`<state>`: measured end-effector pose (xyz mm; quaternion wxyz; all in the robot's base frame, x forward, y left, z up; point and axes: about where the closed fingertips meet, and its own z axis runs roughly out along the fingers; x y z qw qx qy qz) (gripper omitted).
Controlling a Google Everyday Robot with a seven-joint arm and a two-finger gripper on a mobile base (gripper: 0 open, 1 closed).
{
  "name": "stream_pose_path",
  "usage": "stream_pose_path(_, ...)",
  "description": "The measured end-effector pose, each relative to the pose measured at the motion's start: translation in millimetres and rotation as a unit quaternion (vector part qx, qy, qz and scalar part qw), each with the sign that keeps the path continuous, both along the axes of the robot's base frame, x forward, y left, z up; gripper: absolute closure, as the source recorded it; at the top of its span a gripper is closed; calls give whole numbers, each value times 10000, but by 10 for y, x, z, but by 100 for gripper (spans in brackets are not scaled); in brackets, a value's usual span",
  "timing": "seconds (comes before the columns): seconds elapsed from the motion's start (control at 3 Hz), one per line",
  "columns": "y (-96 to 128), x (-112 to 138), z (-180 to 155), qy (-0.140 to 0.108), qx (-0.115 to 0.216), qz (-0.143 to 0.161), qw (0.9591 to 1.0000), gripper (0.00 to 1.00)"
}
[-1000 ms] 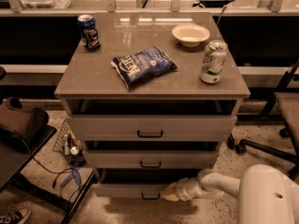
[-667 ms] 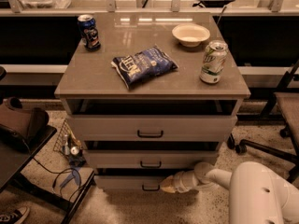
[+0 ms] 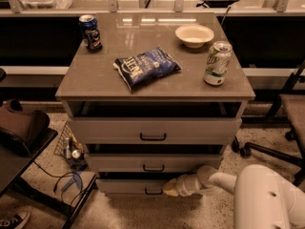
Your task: Close bottom drawer
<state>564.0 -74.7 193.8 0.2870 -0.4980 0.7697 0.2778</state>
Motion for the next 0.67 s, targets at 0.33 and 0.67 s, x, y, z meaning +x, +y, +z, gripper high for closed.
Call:
stream_pose_path(0.33,11,157,15,-83,63,-286,9995,100)
stream_pose_path(0.67,12,157,15,-82,63,-285,9995,100)
